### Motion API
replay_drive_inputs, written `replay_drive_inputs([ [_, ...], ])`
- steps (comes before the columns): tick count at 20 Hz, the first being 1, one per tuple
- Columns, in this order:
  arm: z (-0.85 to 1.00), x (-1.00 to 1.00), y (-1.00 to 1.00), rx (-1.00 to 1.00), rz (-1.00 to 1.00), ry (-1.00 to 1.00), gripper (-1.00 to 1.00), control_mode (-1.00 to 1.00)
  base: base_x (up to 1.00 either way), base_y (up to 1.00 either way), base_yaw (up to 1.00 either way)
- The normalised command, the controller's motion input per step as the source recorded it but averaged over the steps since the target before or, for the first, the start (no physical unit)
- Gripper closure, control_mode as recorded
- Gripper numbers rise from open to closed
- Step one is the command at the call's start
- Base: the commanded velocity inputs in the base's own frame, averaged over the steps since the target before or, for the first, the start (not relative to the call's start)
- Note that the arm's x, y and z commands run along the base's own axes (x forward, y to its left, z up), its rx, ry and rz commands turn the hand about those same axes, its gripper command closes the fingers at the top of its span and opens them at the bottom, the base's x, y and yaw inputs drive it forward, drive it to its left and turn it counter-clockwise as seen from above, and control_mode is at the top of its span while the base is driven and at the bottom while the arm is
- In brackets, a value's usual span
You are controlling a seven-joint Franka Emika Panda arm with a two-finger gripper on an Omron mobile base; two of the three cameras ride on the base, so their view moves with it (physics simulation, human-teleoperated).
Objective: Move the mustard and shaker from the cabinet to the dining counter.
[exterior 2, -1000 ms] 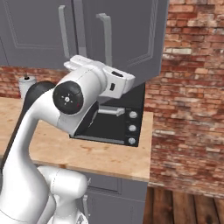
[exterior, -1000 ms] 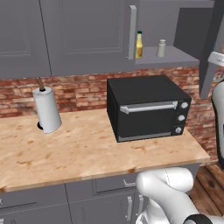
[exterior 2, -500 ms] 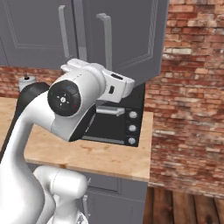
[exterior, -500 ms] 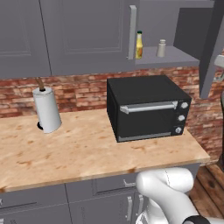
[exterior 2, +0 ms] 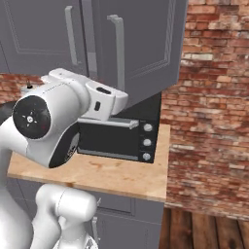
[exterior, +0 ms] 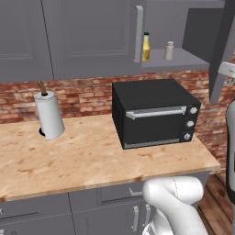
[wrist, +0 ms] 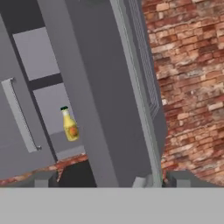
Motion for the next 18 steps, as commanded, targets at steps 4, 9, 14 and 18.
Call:
replay_drive_inputs([
  [4, 0.03, -0.08, 0.52, 0.04, -0.13, 0.09, -1.00, -1.00, 0.00, 0.00, 0.00],
  [9, 0.02, 0.00, 0.57, 0.05, -0.20, 0.15, -1.00, -1.00, 0.00, 0.00, 0.00],
  [14, -0.03, 0.22, 0.51, 0.15, -0.28, 0.04, -1.00, -1.00, 0.00, 0.00, 0.00],
  [18, -0.07, 0.44, 0.29, 0.24, -0.31, 0.00, -1.00, -1.00, 0.00, 0.00, 0.00],
])
